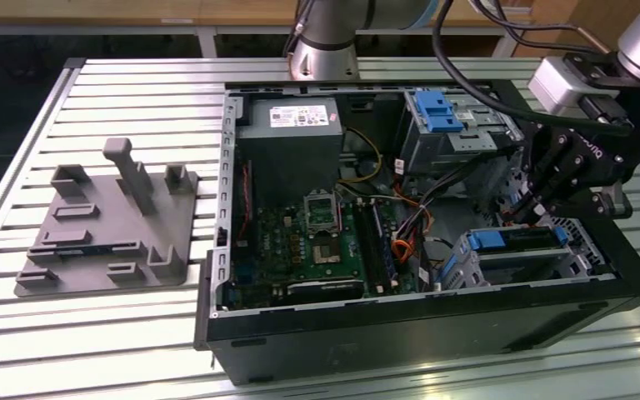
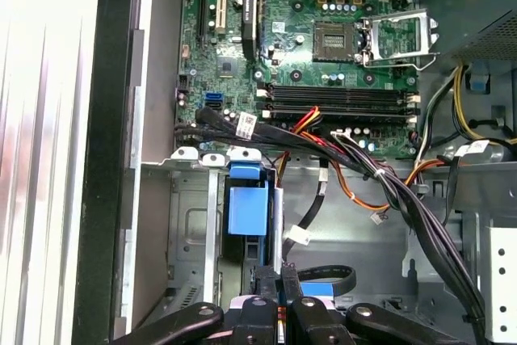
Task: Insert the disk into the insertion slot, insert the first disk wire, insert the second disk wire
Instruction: 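Insert the second disk wire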
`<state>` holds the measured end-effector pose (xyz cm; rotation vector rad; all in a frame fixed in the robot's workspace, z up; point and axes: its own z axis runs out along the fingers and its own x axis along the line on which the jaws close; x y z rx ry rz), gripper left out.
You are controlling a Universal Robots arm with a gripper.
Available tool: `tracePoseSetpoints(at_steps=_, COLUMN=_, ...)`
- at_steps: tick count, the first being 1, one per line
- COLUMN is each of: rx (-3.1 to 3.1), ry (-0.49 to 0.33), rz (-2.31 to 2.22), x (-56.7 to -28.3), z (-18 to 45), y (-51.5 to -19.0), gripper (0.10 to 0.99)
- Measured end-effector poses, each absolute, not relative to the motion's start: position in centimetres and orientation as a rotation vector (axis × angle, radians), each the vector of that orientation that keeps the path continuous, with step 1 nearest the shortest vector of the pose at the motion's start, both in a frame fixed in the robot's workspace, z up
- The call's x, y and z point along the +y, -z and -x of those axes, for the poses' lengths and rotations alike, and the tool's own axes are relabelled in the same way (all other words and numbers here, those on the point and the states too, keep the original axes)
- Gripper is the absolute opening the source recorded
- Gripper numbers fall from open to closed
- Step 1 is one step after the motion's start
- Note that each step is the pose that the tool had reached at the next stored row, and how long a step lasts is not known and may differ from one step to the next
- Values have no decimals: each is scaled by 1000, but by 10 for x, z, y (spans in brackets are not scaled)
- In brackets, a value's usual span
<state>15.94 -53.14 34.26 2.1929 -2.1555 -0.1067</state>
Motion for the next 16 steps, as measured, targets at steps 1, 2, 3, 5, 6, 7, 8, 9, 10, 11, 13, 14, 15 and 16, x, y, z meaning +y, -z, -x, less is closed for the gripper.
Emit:
tracePoseSetpoints(at_steps=1, rx=-2156, ry=107, rz=-2192, x=-531, z=-159, y=-343, gripper=145)
tracePoseSetpoints(at_steps=2, rx=-2156, ry=107, rz=-2192, x=-531, z=-159, y=-343, gripper=145)
tracePoseSetpoints(at_steps=3, rx=-2156, ry=107, rz=-2192, x=-531, z=-159, y=-343, gripper=145)
tracePoseSetpoints(at_steps=5, rx=-2159, ry=107, rz=-2190, x=-531, z=-159, y=-343, gripper=145)
tracePoseSetpoints(at_steps=6, rx=-2170, ry=107, rz=-2180, x=-531, z=-159, y=-342, gripper=145)
tracePoseSetpoints(at_steps=7, rx=-2183, ry=108, rz=-2166, x=-531, z=-159, y=-342, gripper=145)
tracePoseSetpoints(at_steps=8, rx=-2193, ry=108, rz=-2157, x=-531, z=-159, y=-342, gripper=145)
tracePoseSetpoints(at_steps=9, rx=-2202, ry=109, rz=-2149, x=-531, z=-159, y=-342, gripper=145)
tracePoseSetpoints(at_steps=10, rx=-2210, ry=109, rz=-2140, x=-531, z=-159, y=-342, gripper=145)
tracePoseSetpoints(at_steps=11, rx=-2214, ry=109, rz=-2136, x=-531, z=-159, y=-342, gripper=145)
tracePoseSetpoints(at_steps=13, rx=-2215, ry=109, rz=-2135, x=-531, z=-159, y=-342, gripper=145)
tracePoseSetpoints(at_steps=14, rx=-2215, ry=109, rz=-2135, x=-531, z=-159, y=-342, gripper=145)
tracePoseSetpoints(at_steps=15, rx=-2215, ry=109, rz=-2135, x=-531, z=-159, y=-342, gripper=145)
tracePoseSetpoints(at_steps=16, rx=-2215, ry=109, rz=-2135, x=-532, z=-159, y=-342, gripper=145)
